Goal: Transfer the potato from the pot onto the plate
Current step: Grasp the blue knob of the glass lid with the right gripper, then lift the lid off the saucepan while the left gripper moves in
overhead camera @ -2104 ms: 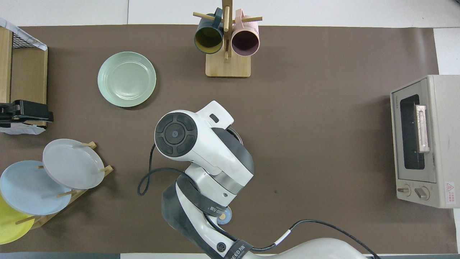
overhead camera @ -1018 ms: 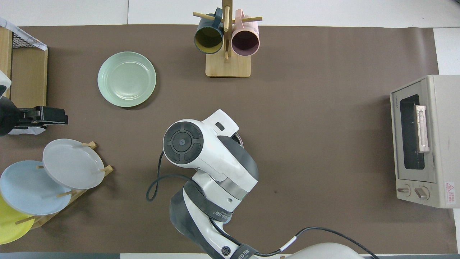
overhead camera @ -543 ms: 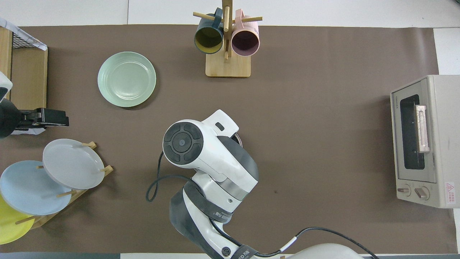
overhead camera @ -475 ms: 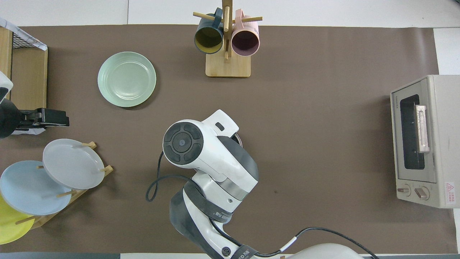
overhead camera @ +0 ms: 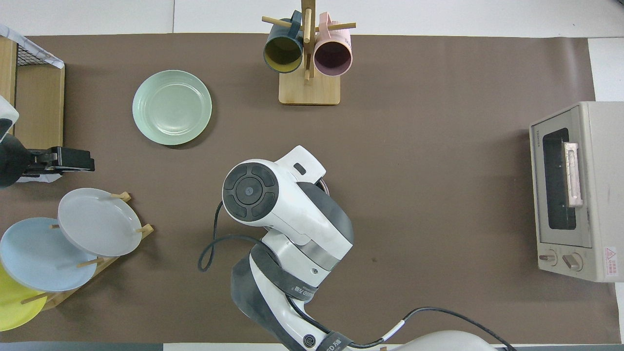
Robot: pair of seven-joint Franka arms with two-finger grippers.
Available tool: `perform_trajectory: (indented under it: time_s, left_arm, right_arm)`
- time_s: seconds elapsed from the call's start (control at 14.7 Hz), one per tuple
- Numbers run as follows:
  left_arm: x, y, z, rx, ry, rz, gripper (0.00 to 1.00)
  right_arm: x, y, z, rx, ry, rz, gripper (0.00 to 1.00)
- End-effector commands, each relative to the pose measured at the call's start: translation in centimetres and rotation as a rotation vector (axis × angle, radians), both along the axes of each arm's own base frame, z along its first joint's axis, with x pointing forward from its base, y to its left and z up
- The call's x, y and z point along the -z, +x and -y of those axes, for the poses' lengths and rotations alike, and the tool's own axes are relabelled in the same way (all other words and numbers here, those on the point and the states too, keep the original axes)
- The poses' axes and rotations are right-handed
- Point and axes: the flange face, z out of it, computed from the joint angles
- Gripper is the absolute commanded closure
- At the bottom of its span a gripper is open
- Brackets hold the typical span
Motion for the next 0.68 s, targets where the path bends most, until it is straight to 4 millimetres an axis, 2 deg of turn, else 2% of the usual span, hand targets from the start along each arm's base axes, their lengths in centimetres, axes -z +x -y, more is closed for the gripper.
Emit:
perform_trajectory:
  time_s: [0.0,0.27,0.48,0.54,0.61]
  left_arm:
    - [-0.2,-0.9,0.4,-0.001,-0.010,0.014,0.00]
    - [-0.2,-0.9,0.6,0.002,-0.009,0.019,0.00]
    - [0.1,-1.4,4.7,0.013,-0.016,0.013,0.00]
    - [0.3,-1.5,6.4,-0.027,-0.025,0.021,0.00]
    - [0.6,-1.8,9.2,-0.064,-0.036,0.028,0.00]
  right_arm:
    - [-2.9,1.6,2.7,-0.042,0.000,0.027,0.47]
    - [-5.5,4.9,8.6,-0.088,-0.005,0.014,0.47]
    - [-6.7,7.3,14.1,-0.131,-0.016,-0.007,0.47]
    - [-6.9,8.3,16.2,-0.147,-0.019,-0.014,0.47]
    - [-7.4,9.2,19.1,-0.168,-0.019,-0.014,0.47]
